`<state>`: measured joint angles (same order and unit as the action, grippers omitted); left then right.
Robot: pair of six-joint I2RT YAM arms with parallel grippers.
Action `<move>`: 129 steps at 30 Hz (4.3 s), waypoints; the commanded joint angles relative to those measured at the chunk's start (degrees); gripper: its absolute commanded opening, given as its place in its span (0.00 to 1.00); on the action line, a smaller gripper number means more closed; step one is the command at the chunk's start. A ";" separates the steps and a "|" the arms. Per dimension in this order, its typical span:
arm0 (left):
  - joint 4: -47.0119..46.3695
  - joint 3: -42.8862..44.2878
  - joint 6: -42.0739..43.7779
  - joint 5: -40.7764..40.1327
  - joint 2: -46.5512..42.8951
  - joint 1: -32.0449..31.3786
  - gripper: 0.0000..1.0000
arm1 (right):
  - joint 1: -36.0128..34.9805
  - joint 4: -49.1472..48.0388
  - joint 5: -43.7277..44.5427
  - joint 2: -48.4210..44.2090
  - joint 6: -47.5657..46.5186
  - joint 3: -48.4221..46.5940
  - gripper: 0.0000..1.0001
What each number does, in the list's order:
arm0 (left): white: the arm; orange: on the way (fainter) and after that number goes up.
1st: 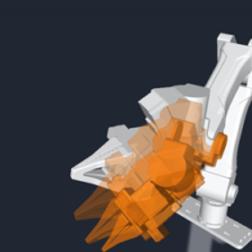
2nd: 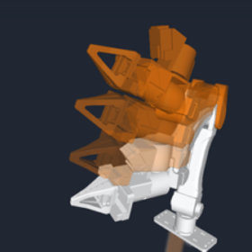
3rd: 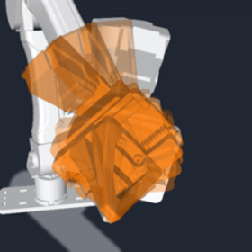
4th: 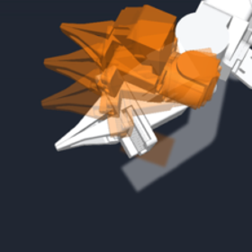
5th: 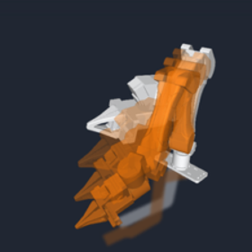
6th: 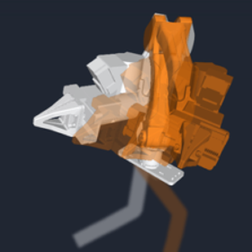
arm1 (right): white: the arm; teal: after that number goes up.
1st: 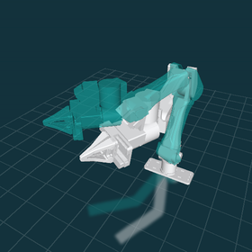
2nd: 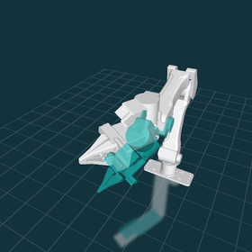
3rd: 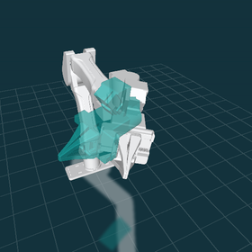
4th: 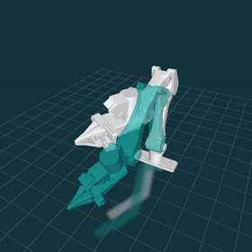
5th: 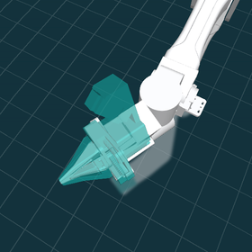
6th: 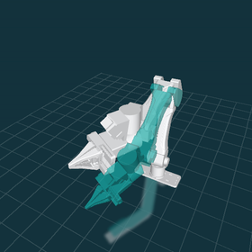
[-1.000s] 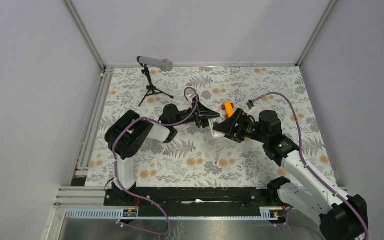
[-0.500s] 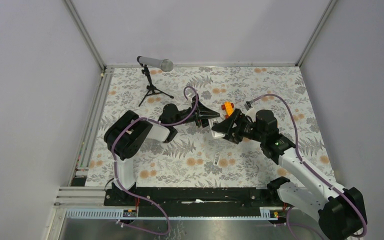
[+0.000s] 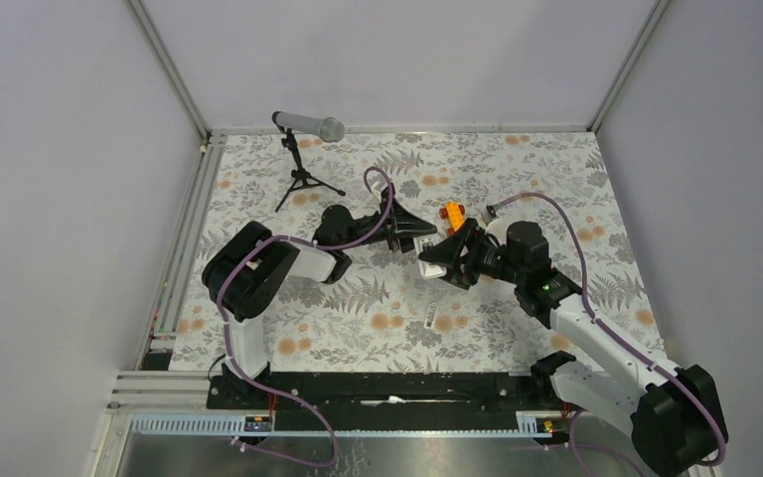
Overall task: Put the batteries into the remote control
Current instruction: Load the battery into the remote control, then adjust the battery cover at the center of the board.
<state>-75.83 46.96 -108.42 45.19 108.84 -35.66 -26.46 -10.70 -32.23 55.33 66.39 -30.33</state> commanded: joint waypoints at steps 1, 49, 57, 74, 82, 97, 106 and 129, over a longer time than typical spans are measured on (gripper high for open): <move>-6.09 1.47 0.41 1.04 -4.48 -0.46 0.00 | 0.22 -1.20 -0.19 1.02 -1.26 0.97 0.81; 1.15 0.18 12.10 4.32 -5.45 1.61 0.00 | 0.35 -0.46 -1.08 -1.48 -8.33 -1.05 0.74; 7.53 -1.96 19.70 4.32 -8.58 2.96 0.00 | 0.57 -1.78 0.66 -3.68 -7.01 0.26 0.88; 21.21 -0.58 29.63 3.68 -12.36 2.58 0.00 | 0.62 2.69 2.47 1.38 -13.95 -3.80 0.59; 25.45 0.48 32.13 3.38 -13.59 1.58 0.00 | 0.62 1.32 1.66 3.47 -14.18 -3.65 0.63; 27.17 1.86 32.31 3.15 -14.35 1.12 0.00 | 0.62 3.12 1.20 5.79 -15.66 -4.28 0.35; 31.10 0.20 36.44 1.24 -16.30 2.10 0.00 | 0.69 2.64 -0.37 3.04 -12.41 -6.85 0.89; 53.14 -10.56 52.86 -10.12 -34.37 6.71 0.00 | -4.16 37.75 26.92 15.32 -27.69 -11.23 0.09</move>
<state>-23.31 36.58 -58.52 37.45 78.11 -29.39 -26.81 20.97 -11.35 68.31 43.62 -37.80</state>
